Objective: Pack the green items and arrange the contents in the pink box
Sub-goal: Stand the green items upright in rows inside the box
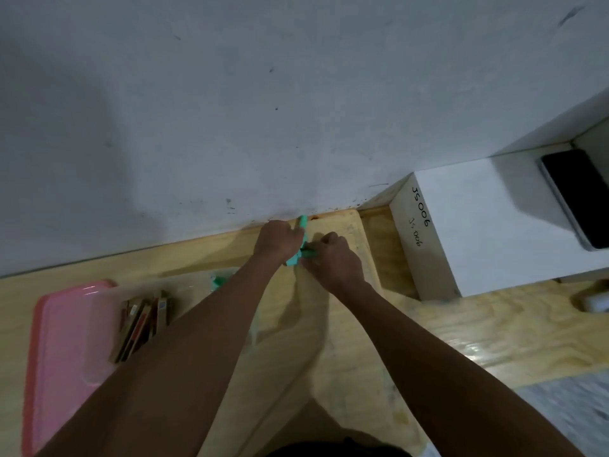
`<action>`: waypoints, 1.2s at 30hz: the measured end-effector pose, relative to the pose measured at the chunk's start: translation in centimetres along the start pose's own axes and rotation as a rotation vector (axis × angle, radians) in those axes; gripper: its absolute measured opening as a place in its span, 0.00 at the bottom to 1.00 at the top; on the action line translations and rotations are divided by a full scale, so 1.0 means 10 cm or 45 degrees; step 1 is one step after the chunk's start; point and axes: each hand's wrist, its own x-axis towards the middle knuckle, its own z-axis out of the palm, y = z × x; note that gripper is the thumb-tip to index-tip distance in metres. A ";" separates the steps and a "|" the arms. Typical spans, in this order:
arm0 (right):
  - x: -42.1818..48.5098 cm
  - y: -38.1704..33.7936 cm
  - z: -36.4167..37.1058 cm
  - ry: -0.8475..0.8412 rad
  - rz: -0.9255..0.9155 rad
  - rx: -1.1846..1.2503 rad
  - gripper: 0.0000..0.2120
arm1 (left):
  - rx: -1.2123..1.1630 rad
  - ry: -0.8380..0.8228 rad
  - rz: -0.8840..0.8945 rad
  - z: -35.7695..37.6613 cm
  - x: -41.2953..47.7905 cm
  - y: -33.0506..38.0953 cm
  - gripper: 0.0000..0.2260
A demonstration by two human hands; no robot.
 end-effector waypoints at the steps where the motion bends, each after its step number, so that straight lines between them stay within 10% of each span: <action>1: 0.01 0.01 0.00 -0.013 -0.010 -0.007 0.20 | 0.016 0.007 -0.017 0.03 0.03 0.03 0.17; 17: -0.38 0.18 -0.14 0.056 0.415 0.592 0.18 | -0.009 -0.050 0.066 0.00 -0.06 0.10 0.17; 36: -1.05 -0.35 -0.45 0.331 0.420 1.258 0.08 | -1.034 -0.224 0.096 -0.81 -1.13 -0.49 0.05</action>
